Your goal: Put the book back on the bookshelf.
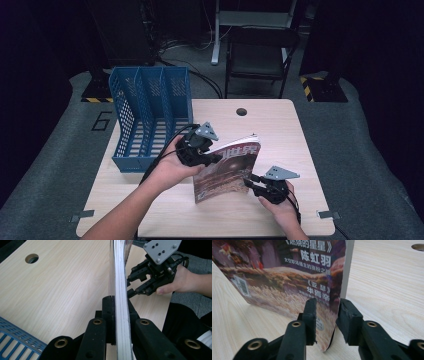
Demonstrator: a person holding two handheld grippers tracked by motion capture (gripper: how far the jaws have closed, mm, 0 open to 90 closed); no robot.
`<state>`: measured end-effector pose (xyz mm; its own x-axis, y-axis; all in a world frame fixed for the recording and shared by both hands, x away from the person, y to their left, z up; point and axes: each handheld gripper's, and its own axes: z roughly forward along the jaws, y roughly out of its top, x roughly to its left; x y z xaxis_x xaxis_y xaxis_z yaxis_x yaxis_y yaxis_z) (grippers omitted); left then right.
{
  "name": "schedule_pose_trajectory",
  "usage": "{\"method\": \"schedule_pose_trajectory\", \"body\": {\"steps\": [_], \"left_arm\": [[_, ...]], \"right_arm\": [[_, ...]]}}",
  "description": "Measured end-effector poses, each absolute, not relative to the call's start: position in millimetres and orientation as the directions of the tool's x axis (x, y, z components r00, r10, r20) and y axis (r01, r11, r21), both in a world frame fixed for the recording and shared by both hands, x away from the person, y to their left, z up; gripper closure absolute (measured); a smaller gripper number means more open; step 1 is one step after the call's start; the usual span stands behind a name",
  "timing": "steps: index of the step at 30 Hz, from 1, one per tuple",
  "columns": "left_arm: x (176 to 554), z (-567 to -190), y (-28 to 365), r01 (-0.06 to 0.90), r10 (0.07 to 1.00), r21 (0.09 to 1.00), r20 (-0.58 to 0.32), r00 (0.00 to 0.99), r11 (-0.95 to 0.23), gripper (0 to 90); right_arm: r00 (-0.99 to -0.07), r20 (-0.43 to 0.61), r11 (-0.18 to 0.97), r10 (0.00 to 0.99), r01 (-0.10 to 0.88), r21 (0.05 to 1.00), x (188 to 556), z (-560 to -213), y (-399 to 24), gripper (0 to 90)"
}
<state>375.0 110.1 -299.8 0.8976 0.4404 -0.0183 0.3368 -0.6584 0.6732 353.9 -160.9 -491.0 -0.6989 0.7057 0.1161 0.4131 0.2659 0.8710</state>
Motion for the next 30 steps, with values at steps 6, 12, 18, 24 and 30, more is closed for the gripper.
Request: {"method": "schedule_pose_trajectory", "body": {"steps": [6,12,18,24,30], "left_arm": [[375.6,-291.3,114.2,0.346,0.459,0.685,-0.020,0.888,-0.641,84.4],[375.7,-282.3,121.2,0.346,0.477,0.698,-0.008,0.879,-0.627,84.4],[376.7,-280.1,124.6,0.339,0.488,0.691,0.023,0.872,-0.638,84.4],[379.0,-279.5,131.4,0.357,0.510,0.709,0.004,0.860,-0.608,84.4],[380.6,-277.7,136.0,0.366,0.532,0.717,0.009,0.847,-0.594,84.4]], "right_arm": [[-0.692,0.124,0.251,0.712,0.415,0.874,353.4,-490.9,-162.7,60.5],[-0.679,0.129,0.238,0.722,0.419,0.876,352.3,-490.3,-163.6,60.1],[-0.683,0.126,0.245,0.720,0.420,0.874,352.6,-491.9,-163.9,59.9],[-0.681,0.126,0.247,0.721,0.424,0.871,353.1,-491.9,-165.2,59.9],[-0.674,0.134,0.241,0.726,0.431,0.869,352.8,-492.3,-166.2,60.0]]}}
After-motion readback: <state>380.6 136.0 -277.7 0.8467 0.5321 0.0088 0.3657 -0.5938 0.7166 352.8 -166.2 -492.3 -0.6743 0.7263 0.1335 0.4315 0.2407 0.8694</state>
